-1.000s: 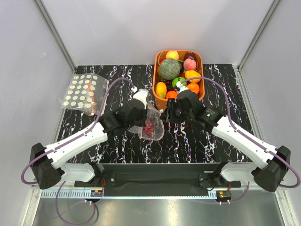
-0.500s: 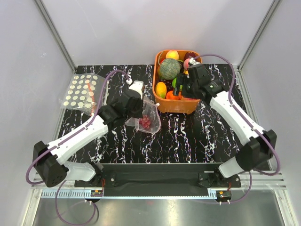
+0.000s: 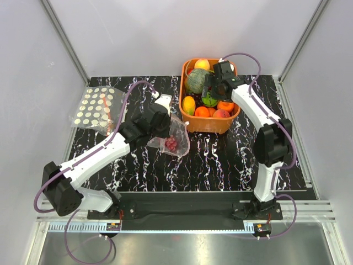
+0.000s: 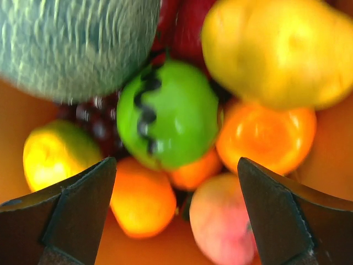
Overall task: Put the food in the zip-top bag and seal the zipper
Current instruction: Pick up the fake fruit from the bin, then place the fake fruit in the zipper food storage bag.
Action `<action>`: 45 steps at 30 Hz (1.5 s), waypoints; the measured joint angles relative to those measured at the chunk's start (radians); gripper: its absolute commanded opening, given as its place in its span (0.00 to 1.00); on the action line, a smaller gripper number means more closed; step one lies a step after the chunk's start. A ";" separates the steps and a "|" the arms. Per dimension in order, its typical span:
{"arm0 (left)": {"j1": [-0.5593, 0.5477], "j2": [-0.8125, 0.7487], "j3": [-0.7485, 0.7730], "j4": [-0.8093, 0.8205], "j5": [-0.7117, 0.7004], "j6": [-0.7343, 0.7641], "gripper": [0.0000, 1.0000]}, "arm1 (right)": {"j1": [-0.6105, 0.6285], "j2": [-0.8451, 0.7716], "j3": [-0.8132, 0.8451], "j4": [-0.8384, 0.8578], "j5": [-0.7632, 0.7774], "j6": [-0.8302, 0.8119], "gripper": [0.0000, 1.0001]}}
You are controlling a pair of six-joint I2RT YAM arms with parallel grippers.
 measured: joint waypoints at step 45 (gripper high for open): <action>0.006 0.028 0.088 -0.069 0.021 0.023 0.00 | 0.271 -0.702 -0.542 0.228 -0.396 -0.025 0.68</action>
